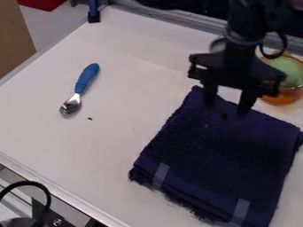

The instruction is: Move the blue towel to the bottom left corner of the table

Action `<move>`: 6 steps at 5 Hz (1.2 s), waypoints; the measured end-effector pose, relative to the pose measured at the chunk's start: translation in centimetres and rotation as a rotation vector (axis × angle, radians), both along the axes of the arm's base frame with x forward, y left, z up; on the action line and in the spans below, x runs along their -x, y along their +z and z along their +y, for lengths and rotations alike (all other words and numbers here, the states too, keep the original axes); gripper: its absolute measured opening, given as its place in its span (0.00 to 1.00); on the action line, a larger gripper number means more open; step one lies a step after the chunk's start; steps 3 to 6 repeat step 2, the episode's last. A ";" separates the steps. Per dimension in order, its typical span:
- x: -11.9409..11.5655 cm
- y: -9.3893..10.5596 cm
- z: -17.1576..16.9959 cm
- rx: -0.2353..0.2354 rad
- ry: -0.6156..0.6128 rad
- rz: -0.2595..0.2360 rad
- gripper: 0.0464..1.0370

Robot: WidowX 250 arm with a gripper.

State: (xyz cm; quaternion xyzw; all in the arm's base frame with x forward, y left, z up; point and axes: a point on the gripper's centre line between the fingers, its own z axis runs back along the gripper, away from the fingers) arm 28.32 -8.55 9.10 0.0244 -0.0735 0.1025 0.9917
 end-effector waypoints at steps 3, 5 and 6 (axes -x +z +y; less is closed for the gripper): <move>-1.9 -0.2 8.4 -0.133 0.140 -0.059 0.96; -1.9 -0.2 8.4 -0.133 0.140 -0.059 0.96; -1.9 -0.2 8.4 -0.133 0.140 -0.059 0.96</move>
